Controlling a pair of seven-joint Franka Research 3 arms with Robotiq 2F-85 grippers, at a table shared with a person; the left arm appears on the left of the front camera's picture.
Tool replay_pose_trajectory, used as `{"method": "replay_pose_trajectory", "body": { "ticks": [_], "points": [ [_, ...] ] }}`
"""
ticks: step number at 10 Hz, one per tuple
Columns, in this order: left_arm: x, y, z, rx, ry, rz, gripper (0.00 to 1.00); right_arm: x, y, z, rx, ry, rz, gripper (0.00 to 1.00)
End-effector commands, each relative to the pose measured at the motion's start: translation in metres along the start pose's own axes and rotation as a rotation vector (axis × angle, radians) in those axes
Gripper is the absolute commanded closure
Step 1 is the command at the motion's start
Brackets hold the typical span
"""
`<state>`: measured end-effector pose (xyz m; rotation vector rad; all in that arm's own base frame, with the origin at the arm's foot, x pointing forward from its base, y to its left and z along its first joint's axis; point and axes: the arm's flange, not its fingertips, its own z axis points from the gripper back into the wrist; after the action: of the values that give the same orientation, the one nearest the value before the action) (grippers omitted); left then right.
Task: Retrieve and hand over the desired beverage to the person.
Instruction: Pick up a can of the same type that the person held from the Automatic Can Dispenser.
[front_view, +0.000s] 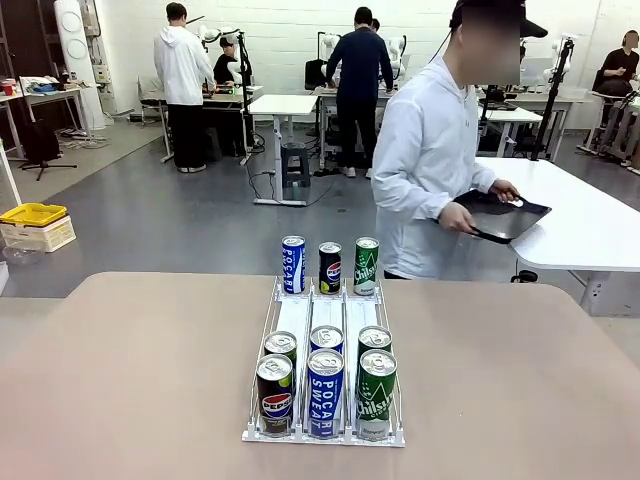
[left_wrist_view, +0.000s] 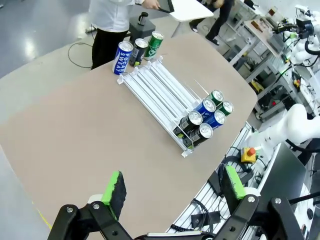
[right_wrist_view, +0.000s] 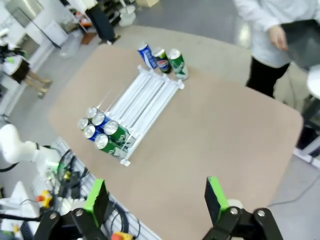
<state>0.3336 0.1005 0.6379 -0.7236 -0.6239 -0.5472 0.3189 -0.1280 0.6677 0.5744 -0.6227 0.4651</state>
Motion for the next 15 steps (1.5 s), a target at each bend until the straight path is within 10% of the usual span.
{"method": "replay_pose_trajectory", "body": {
  "ticks": [1,15],
  "points": [
    [-0.004,0.0,-0.003,-0.011,-0.016,-0.015,0.0,-0.019,-0.01,0.003,0.02,-0.034,-0.025,0.0],
    [0.0,0.0,0.0,0.0,0.0,0.0,0.0,-0.009,-0.008,0.006,-0.008,-0.011,-0.023,0.0]
  ]
}}
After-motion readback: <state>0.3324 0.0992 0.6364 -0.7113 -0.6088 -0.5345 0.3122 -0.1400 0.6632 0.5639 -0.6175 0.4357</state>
